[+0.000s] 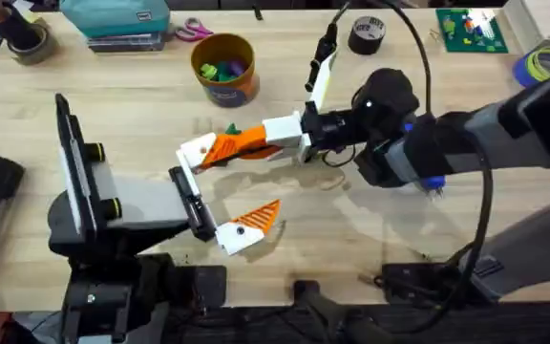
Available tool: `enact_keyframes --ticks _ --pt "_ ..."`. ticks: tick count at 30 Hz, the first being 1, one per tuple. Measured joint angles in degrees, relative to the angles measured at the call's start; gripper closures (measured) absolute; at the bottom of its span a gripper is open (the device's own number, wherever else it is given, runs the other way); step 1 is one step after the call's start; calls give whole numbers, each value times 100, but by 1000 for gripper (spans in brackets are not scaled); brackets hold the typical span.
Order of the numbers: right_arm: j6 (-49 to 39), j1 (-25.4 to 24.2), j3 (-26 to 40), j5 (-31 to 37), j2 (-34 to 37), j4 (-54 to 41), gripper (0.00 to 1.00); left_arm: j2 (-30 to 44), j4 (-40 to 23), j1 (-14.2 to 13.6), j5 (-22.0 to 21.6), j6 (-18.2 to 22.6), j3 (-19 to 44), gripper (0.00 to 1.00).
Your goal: Pick up the gripper from the table and insert it into the empty holder that is missing its gripper. Then pick up a screw, insert it into the mounting hole, and use the screwdriver to tighten it. Finally, clean up the table by picking up the vegetable and placing it into the bucket.
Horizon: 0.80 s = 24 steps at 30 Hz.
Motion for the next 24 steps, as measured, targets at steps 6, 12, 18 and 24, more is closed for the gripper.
enact_keyframes --ticks 6,12,18,24 --pt "21 100 172 -22 134 1 992 0 2 0 -17 -2 0 15" --pt "27 149 236 -22 175 -2 992 2 2 0 -15 0 0 15" --pt "37 146 238 -17 175 -3 992 0 2 0 -17 -2 0 15" --pt "37 122 238 -15 175 -3 992 0 2 0 -2 0 0 15"
